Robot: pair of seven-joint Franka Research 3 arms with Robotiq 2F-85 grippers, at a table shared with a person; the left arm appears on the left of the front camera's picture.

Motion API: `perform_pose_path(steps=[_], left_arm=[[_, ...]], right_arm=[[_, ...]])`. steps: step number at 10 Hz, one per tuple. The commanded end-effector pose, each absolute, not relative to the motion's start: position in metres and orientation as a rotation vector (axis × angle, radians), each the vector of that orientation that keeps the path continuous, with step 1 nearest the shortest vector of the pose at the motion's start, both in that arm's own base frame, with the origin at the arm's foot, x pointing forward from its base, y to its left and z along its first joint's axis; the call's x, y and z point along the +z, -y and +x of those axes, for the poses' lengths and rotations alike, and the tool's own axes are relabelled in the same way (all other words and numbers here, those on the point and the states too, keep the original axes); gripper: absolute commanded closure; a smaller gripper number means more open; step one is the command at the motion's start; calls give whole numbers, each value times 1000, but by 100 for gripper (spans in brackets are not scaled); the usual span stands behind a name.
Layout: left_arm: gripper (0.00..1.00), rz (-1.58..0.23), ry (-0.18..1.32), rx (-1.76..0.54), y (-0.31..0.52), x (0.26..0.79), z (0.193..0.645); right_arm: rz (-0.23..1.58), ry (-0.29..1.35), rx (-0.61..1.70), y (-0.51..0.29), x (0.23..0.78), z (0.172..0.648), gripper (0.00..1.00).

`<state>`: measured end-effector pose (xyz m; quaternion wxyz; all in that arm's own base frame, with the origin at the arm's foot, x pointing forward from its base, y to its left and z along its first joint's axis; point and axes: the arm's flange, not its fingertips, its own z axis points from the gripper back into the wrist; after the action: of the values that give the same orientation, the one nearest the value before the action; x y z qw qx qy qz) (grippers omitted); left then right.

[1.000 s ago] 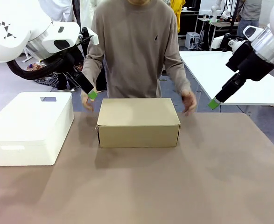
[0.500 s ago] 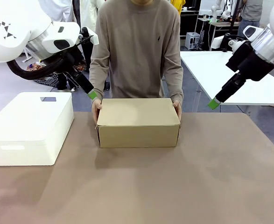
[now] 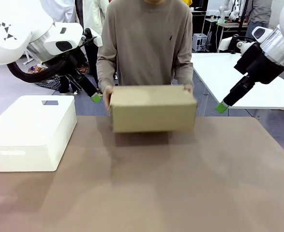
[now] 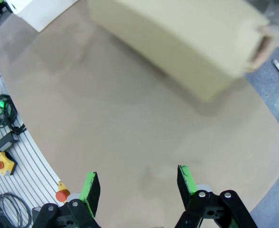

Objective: Pack the shoes into the box.
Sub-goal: Press down on the lid of the Shoes Box.

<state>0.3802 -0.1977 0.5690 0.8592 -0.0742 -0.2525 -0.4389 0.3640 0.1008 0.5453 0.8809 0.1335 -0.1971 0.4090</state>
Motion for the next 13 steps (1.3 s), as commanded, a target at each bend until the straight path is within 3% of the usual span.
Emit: perform_pose_path(steps=[1,13], left_arm=[[0,-157,535,-921,198,570,382],[0,-157,535,-921,198,570,382]], right_arm=[[265,410,849,-101,546,364,14],[265,410,849,-101,546,364,14]])
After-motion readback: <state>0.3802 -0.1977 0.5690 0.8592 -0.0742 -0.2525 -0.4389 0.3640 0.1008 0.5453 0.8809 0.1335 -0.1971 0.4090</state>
